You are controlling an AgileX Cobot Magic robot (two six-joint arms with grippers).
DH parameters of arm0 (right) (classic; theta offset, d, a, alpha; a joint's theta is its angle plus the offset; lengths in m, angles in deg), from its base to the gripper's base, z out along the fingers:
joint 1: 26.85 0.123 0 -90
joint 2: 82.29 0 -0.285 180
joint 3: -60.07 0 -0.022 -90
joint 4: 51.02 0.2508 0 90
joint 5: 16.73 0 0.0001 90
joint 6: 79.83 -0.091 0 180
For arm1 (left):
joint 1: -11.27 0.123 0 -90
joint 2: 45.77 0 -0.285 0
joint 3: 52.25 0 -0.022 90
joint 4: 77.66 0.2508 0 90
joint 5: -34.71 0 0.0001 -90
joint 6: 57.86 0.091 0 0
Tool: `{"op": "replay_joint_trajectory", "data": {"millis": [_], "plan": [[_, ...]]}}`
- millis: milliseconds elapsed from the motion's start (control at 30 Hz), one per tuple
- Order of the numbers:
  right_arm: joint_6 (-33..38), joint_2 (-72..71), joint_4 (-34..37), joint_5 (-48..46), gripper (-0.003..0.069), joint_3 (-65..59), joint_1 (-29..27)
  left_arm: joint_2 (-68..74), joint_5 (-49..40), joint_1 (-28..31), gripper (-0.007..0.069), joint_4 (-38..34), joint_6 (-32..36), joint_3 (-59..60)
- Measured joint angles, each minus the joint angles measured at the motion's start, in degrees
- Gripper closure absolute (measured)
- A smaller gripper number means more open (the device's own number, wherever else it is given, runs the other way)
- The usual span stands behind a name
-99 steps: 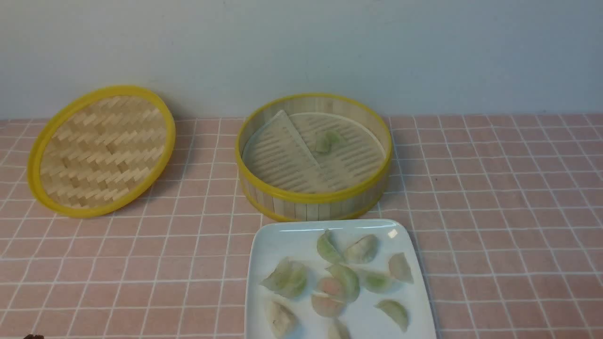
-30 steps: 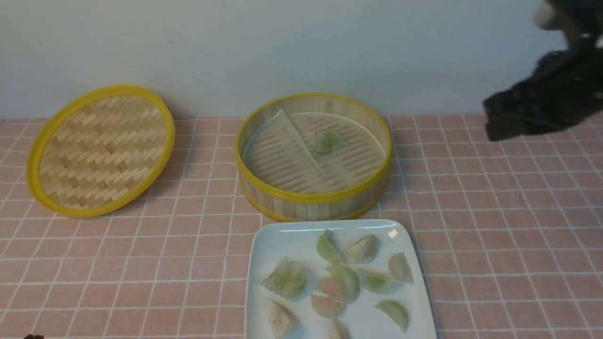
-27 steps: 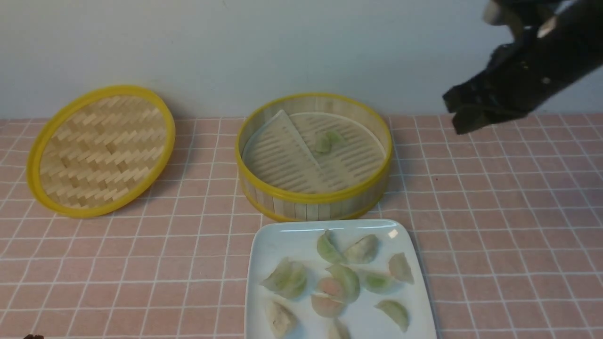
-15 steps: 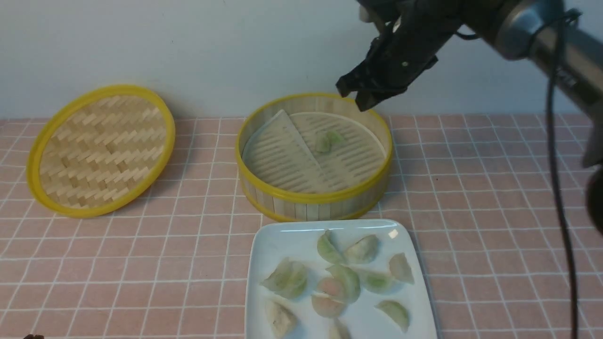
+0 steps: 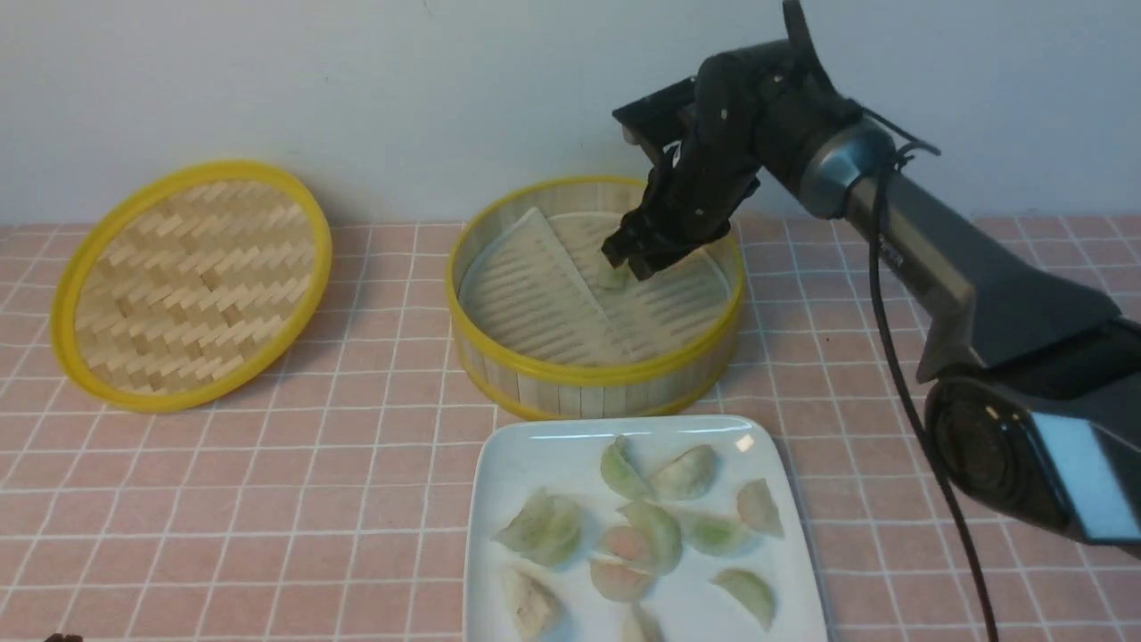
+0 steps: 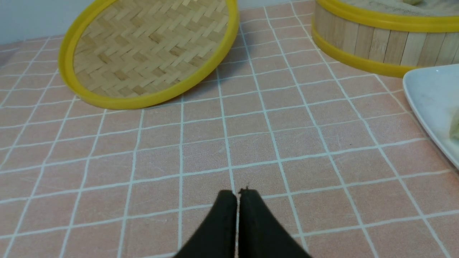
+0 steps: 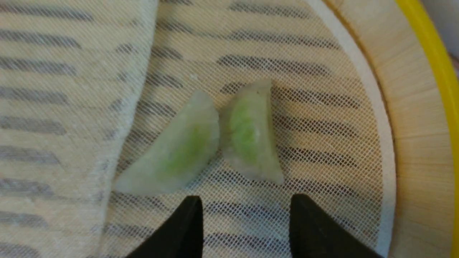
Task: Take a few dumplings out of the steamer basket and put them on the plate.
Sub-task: Use the right arm to grab a dumpling from inside the steamer
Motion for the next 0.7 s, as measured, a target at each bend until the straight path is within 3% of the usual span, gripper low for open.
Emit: {"op": "replay_joint_trajectory", "data": {"millis": [100,367,467,567,700], "plan": [[0.79,1.38,-0.82,4.66,0.0281,0.00,0.00,0.00,0.00,0.00,0.0631,0.00,0.00,0.00],[1.07,3.32,-1.18,9.10,0.0276,0.36,0.00,0.00,0.00,0.00,0.0631,0.00,0.00,0.00],[1.18,3.44,-1.03,9.17,0.0347,0.46,0.00,0.00,0.00,0.00,0.0631,0.00,0.00,0.00],[1.20,3.44,-1.04,8.95,0.0517,0.46,0.00,0.00,0.00,0.00,0.0631,0.00,0.00,0.00],[1.20,3.39,-1.08,7.72,0.0519,1.12,0.00,0.00,0.00,0.00,0.0631,0.00,0.00,0.00]]}}
